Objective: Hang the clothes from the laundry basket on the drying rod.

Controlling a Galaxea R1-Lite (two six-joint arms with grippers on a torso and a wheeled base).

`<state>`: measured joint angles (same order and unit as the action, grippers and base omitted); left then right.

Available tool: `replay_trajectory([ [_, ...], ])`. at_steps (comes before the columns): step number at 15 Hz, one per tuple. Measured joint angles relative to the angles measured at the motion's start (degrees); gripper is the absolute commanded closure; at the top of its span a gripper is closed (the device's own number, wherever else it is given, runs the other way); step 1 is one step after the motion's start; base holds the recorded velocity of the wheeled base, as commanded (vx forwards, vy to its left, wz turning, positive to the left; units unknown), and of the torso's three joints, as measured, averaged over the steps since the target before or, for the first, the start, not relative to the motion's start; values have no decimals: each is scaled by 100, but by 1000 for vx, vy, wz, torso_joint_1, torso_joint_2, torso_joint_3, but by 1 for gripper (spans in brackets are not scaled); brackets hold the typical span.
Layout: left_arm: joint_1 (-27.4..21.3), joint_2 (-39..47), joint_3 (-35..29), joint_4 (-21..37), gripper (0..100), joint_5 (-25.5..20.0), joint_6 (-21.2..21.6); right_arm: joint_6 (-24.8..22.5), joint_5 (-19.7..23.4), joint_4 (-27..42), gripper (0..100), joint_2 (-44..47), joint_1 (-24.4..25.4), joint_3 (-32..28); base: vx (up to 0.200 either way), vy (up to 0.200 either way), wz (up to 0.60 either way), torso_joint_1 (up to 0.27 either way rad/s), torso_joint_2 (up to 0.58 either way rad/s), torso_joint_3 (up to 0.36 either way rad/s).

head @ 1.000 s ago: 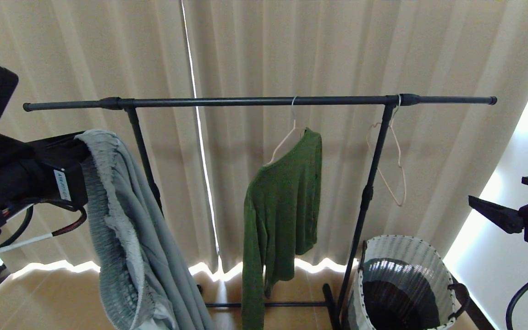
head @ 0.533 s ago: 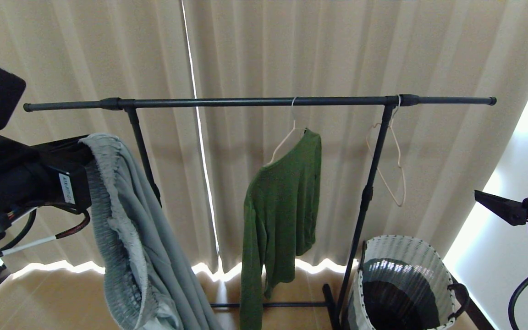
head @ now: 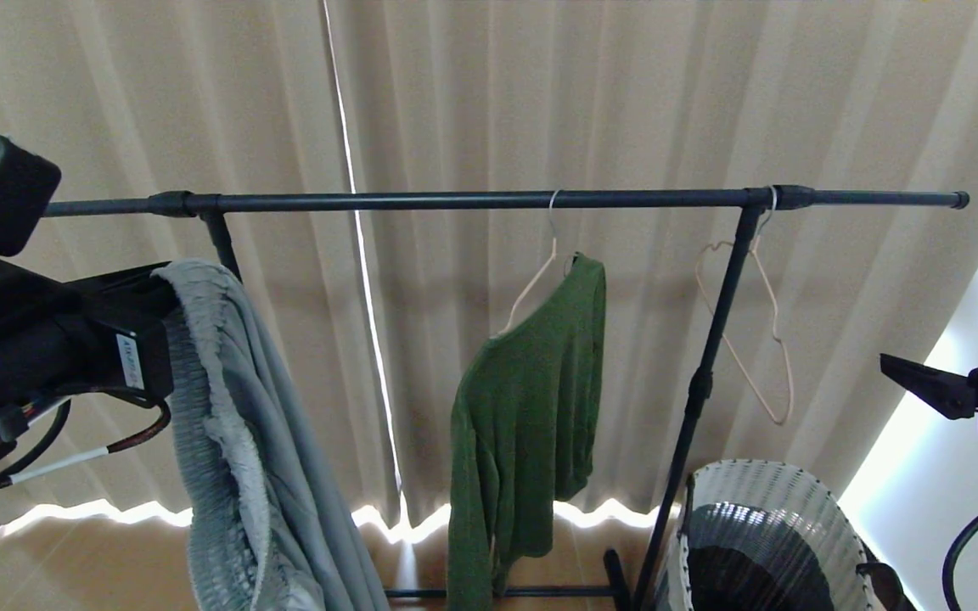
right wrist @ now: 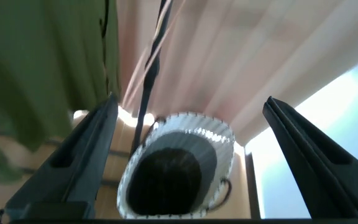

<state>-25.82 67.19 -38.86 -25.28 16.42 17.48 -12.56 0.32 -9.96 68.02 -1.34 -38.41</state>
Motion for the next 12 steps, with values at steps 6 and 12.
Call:
replay_trajectory([
  [6, -6, -116, 328, -22, 100, 0, -9, 63, -13, 46, 0, 100, 116, -61, 33, 0, 0, 0, 0, 1],
  [12, -24, -168, 428, -17, 100, 0, -9, 1051, -685, 26, 0, 1006, 563, -375, 0, 0, 0, 0, 0, 0],
])
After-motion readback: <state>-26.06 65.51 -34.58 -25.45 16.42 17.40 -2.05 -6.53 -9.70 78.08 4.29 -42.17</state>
